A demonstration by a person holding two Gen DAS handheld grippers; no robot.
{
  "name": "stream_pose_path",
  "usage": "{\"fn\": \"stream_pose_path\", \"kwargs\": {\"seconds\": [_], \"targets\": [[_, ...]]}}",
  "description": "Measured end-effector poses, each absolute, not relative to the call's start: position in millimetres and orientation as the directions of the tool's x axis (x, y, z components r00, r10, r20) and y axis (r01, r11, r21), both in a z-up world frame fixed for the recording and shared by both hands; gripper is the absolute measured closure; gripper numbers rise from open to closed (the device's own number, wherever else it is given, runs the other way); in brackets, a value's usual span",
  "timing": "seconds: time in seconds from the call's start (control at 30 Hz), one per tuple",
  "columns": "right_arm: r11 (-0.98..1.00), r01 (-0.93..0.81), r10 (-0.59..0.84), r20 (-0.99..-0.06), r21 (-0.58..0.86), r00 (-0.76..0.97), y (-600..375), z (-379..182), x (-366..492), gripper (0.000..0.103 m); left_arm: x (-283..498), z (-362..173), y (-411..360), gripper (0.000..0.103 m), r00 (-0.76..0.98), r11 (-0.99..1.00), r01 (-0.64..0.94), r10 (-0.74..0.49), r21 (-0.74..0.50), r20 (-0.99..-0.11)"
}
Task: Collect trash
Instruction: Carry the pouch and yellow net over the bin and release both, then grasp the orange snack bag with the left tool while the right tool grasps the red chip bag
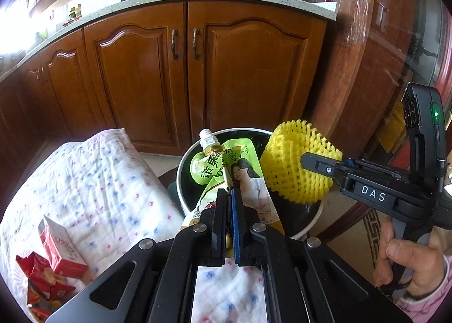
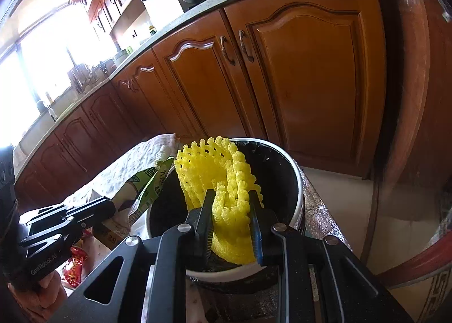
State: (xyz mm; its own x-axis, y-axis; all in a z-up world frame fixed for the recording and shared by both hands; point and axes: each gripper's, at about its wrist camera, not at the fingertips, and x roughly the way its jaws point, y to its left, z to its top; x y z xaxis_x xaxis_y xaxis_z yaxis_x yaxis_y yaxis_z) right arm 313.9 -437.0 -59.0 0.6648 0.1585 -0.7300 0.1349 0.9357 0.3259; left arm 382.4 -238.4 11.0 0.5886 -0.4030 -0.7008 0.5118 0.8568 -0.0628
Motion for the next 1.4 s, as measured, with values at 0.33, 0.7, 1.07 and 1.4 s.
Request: {"fn": "stream_pose_path", "kwargs": {"seconds": [0.33, 0.7, 1.07, 1.4], "targets": [[0.946, 0.131, 0.163, -0.787, 0.295, 0.595, -441, -81, 342, 0.077, 418, -8, -269, 0.099, 0.537, 0.853, 0.517, -0.393, -0.077, -0.746], [0.923, 0.144, 0.192, -0.751, 0.357, 0.632, -453, -81, 333, 0.042, 400, -6, -248, 0.077, 0.555, 0.869, 0.477, -0.415, -0.133, -0.721], [0.894, 0.081, 0.254, -0.648, 0.441, 0.718, -408, -64, 280, 0.003, 315, -6, -169, 0.044, 0.658, 0.920, 0.348, -0.375, -0.178, -0.653], [0.860, 0.031, 0.351, -0.636, 0.509, 0.687, -353, -68, 262, 0.003, 271, -4, -83, 0.044, 0.704, 0.962, 0.186, -0.273, -0.201, -0.656]]}}
